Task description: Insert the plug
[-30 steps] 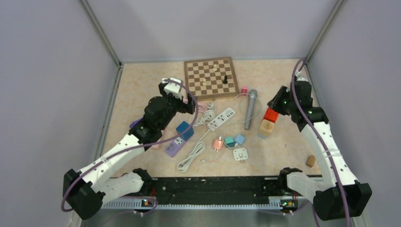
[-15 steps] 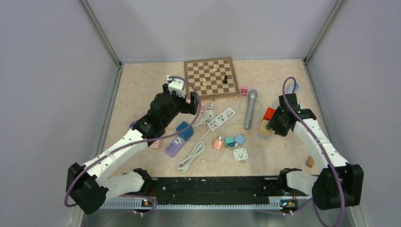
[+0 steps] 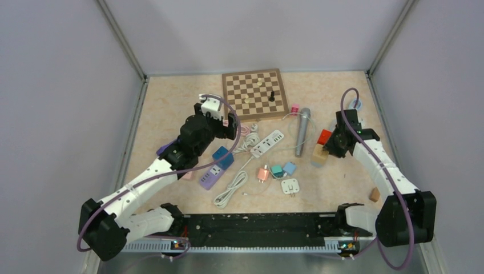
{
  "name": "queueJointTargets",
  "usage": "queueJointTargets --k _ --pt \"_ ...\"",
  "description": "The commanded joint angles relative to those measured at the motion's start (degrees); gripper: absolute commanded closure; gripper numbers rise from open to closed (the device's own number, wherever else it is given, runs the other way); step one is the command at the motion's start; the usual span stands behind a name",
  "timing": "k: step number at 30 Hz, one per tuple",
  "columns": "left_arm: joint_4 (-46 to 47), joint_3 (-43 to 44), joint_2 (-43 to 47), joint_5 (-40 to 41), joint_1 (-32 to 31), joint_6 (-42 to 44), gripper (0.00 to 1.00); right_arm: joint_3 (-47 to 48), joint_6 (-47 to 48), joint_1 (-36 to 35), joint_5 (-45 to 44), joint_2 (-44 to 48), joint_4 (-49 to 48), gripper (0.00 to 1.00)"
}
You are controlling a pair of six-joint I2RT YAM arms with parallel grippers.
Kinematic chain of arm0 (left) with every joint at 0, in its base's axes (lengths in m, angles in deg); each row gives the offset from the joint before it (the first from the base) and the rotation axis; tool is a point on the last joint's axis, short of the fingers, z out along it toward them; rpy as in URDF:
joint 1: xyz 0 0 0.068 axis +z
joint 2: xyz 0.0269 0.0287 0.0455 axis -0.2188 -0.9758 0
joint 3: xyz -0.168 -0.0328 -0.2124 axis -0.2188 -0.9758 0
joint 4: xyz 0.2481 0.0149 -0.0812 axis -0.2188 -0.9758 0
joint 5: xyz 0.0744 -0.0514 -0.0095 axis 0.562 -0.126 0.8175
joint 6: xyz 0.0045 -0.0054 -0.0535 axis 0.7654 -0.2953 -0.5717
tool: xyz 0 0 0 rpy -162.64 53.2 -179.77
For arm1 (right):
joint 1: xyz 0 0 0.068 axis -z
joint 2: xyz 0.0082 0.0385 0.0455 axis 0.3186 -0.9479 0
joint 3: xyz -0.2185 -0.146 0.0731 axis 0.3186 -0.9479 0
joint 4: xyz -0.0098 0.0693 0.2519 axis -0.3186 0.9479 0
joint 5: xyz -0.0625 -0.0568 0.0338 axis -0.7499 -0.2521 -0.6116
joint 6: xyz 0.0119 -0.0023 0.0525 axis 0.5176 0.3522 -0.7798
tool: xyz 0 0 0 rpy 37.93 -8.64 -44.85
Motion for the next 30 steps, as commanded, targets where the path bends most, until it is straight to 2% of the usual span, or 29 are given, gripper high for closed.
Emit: queueJointTargets --k 1,6,11,13,16,20,24,26,28,30 --pt "3.87 -1.65 2.14 1.28 0.34 0.67 0.05 -5.80 -0.95 0.13 -0.40 -1.54 2.75 0.76" --pt "4.18 -2.62 2.42 1.70 0.33 0.68 0.05 -7.77 -1.55 0.13 0.46 -1.34 4.39 0.83" --pt "4.33 -3.27 2.64 1.70 0.28 0.83 0.05 -9.01 -1.99 0.13 2.26 -2.33 4.42 1.00" --pt "4.44 -3.14 2.44 0.11 0.34 1.12 0.05 -9.40 -2.13 0.13 3.43 -2.93 4.35 1.00" --pt "3.87 -1.77 1.27 -6.83 0.32 1.11 0.05 -10.14 -2.21 0.13 4.61 -2.73 4.11 1.00" --pt "2.38 3.53 -5.84 -22.10 0.30 -4.46 0.09 -8.80 -2.19 0.13 5.89 -1.92 4.23 0.99" --pt "5.86 10.00 -16.53 -36.33 0.30 -12.73 0.12 -7.88 -2.20 0.16 9.74 -1.24 3.56 0.86" --pt "5.49 16.05 -23.62 -42.57 0.32 -15.79 0.17 -8.08 -2.52 0.13 11.60 -1.09 3.16 0.83" --pt "4.40 23.42 -32.10 -52.50 -0.02 -20.19 0.26 -8.37 -2.60 0.13 12.57 -0.85 2.86 0.83" --pt "3.26 30.62 -39.13 -54.39 -1.58 -22.69 0.32 -8.32 -2.50 0.16 11.97 -0.75 3.57 0.83"
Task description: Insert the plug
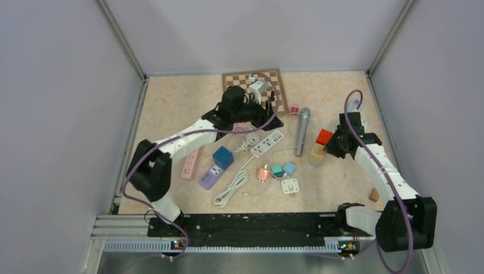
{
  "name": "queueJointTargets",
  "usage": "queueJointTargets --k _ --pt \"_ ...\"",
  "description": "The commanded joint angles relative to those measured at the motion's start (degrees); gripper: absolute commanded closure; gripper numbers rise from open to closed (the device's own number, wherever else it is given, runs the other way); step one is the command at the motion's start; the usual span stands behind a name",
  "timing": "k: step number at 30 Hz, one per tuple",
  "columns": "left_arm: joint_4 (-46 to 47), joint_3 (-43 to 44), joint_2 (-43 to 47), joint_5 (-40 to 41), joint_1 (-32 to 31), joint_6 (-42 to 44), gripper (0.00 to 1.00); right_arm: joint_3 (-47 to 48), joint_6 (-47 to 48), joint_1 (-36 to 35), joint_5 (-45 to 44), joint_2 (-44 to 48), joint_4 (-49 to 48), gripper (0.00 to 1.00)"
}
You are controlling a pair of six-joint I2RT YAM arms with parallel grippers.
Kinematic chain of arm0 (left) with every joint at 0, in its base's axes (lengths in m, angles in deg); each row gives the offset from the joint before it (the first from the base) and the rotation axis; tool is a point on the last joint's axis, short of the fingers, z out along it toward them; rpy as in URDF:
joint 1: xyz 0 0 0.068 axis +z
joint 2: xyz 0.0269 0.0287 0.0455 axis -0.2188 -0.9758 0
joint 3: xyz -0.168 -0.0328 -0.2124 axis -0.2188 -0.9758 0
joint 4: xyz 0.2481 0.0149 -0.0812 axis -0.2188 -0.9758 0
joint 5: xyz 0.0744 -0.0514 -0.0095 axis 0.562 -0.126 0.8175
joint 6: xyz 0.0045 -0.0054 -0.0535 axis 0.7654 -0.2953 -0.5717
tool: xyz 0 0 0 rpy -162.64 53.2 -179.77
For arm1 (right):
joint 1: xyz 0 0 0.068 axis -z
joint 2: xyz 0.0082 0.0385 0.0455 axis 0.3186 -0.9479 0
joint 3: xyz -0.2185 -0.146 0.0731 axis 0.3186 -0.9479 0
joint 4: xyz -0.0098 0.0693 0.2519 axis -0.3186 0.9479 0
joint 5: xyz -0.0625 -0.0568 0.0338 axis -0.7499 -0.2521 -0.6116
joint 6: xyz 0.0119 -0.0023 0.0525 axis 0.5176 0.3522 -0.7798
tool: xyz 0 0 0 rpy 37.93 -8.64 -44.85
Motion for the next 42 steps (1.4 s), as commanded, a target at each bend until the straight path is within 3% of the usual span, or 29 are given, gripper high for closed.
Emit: queueJointTargets --k 1,6,11,15,18,24,31,42 --pt "0.35 14.38 -12.76 -14.48 -2.75 -8.77 0.33 -4.72 -0.79 -0.90 8.67 -3.33 7.62 0.84" --pt "-4.29 25.02 -25.87 -11.98 -8.30 -8.08 0.41 -4.84 -1.74 -0.90 10.09 -2.81 8.67 0.86" --pt "-6.92 26.58 -30.60 -8.88 -14.13 -2.08 0.42 -4.34 -1.13 -0.90 11.60 -2.82 9.59 0.86" --pt "-7.45 29.49 -35.36 -6.69 -15.42 -5.41 0.42 -4.46 -0.60 -0.84 11.90 -2.25 11.03 0.74" --pt "-5.97 30.06 -36.71 -5.17 -15.71 -7.37 0.45 -4.95 -0.60 -0.84 11.85 -1.71 11.47 0.71" --pt "-5.30 28.72 -36.94 -3.39 -16.00 -8.28 0.46 -6.38 -0.88 -0.73 11.95 -2.33 11.58 0.79" --pt "-4.11 28.30 -36.84 -0.82 -16.29 -9.08 0.50 -10.34 -2.08 1.04 12.49 -3.55 10.95 1.00" --pt "-14.07 27.48 -39.49 6.93 -20.30 -0.41 0.56 -17.04 -4.82 1.19 13.27 -7.30 8.31 1.00"
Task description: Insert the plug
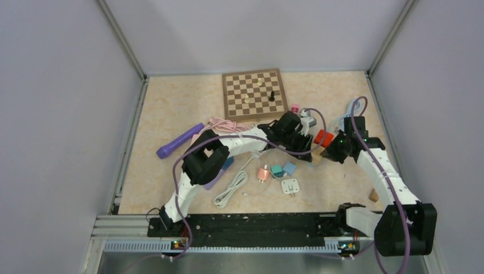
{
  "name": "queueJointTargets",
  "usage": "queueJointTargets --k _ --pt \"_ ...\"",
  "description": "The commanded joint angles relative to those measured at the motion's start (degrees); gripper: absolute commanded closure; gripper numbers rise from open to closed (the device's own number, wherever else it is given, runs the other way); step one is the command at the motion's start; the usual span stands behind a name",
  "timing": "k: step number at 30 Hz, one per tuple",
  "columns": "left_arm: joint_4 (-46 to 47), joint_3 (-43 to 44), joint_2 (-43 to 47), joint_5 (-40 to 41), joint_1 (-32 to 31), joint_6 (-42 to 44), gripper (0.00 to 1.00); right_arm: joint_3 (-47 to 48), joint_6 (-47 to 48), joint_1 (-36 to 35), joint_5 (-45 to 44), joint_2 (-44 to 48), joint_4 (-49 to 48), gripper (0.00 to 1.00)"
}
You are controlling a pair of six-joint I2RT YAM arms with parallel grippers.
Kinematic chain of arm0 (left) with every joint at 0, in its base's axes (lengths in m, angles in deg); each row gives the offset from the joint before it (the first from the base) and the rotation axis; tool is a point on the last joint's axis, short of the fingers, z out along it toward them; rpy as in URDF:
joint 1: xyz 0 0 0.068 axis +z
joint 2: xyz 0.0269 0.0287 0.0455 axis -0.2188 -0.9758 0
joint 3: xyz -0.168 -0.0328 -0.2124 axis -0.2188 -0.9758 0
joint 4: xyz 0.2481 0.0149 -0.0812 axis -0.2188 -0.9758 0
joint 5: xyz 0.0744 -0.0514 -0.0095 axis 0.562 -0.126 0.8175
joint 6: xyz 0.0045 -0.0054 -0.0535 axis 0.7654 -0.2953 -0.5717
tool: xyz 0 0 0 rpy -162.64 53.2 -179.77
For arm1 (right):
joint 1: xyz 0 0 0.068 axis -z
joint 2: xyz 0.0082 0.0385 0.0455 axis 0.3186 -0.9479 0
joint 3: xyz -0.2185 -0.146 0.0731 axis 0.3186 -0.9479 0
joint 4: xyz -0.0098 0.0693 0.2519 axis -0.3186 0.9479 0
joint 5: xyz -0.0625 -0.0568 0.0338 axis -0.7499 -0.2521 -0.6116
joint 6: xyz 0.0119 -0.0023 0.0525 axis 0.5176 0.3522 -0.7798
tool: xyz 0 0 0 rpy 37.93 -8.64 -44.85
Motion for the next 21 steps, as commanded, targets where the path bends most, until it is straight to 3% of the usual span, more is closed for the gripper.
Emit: queueJointTargets --k 1,6,14,17,21 --pt "-2.92 -0.30 -3.71 8.07 -3.91 3.57 0.56 -14.06 -1.44 -1.60 4.20 -9.67 6.41 1.00" --pt "-4.95 0.92 -2.76 8.58 -4.14 3.95 0.56 -10.10 -0.63 -1.58 2.22 -10.22 8.25 1.00" --pt "-2.12 2.51 8.73 7.52 -1.50 3.75 0.53 16.14 2.40 -1.65 -4.90 -6.73 19.11 1.00" --pt "-2.84 2.07 12.96 8.46 -0.87 4.96 0.52 20.99 3.11 -1.64 -4.93 -5.21 19.97 0.91" --pt "-3.31 0.09 17.72 10.26 0.91 4.94 0.52 20.52 5.74 -1.65 -1.49 -2.53 18.55 0.80"
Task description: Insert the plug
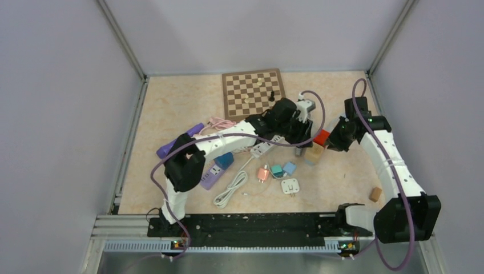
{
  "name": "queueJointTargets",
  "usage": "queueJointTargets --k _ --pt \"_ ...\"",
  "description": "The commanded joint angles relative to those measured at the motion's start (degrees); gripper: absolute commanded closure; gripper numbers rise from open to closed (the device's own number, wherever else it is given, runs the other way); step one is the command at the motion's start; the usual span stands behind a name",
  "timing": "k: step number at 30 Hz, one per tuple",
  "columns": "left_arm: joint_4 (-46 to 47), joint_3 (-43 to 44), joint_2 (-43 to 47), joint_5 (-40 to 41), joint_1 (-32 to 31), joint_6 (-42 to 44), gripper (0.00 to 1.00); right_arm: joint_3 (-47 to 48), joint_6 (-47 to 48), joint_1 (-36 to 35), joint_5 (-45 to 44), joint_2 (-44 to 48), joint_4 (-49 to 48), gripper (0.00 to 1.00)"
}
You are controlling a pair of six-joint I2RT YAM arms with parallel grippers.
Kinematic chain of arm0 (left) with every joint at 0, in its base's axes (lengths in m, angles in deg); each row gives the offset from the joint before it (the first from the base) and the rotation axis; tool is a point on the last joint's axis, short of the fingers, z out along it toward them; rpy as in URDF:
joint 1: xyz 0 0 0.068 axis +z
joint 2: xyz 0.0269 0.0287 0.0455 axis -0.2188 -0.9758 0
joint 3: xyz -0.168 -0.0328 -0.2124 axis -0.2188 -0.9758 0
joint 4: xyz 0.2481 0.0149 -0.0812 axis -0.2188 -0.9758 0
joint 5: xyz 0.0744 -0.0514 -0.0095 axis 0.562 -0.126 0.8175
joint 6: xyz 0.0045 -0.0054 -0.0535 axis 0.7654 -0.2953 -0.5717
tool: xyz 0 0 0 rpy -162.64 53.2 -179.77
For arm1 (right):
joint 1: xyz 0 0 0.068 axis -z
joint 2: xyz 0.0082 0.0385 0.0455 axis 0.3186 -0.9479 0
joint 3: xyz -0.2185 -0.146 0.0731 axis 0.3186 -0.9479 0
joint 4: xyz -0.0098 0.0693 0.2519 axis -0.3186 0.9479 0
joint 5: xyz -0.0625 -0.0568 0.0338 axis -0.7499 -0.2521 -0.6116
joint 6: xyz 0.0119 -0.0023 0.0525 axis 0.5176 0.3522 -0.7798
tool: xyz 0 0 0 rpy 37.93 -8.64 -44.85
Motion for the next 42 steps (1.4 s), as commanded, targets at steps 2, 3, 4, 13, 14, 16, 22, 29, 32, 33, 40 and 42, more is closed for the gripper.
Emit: queueJointTargets --k 2,3,4,13,14,16,22,29,32,33,40,42 --pt "2.39 -2.44 11.69 3.78 3.16 1.17 0.51 -1.50 5.31 -0.21 5.13 6.32 -0.70 0.76" --pt "2.38 -3.92 13.08 4.68 4.06 1.13 0.51 -3.55 6.51 -0.29 8.46 7.95 -2.98 0.74" --pt "2.32 -5.43 14.68 6.04 4.89 0.96 0.49 -6.06 7.39 -0.48 11.99 9.89 -5.60 0.73" --pt "4.32 -23.52 30.01 16.46 12.80 -1.38 0.41 -20.96 8.39 -16.74 8.76 21.58 -17.71 0.28" --pt "4.46 -24.98 31.42 17.86 13.31 -1.57 0.40 -21.76 7.92 -18.97 7.52 21.32 -18.52 0.25" --pt "4.50 -27.31 33.69 21.43 14.24 -2.46 0.38 -22.77 7.00 -22.68 4.26 19.44 -19.54 0.22" --pt "5.88 -32.04 37.58 25.88 15.47 -3.65 0.35 -23.35 4.88 -30.02 -2.74 11.53 -26.32 0.27" --pt "5.46 -32.93 38.03 25.20 16.02 -3.46 0.34 -22.09 12.23 -33.47 -5.98 0.15 -33.53 0.35" --pt "5.53 -33.24 38.42 25.19 16.40 -3.07 0.34 -20.59 17.57 -33.43 -6.42 -2.96 -34.26 0.35" --pt "5.62 -33.28 38.58 25.20 16.59 -2.99 0.34 -19.99 19.67 -33.45 -6.48 -3.66 -34.32 0.35" --pt "6.29 -34.06 39.66 24.20 18.60 -2.65 0.34 -16.52 28.83 -33.46 -5.73 -8.14 -34.68 0.36" --pt "6.47 -34.38 39.83 23.70 19.15 -2.63 0.34 -16.09 30.15 -33.46 -4.39 -10.16 -34.99 0.38"
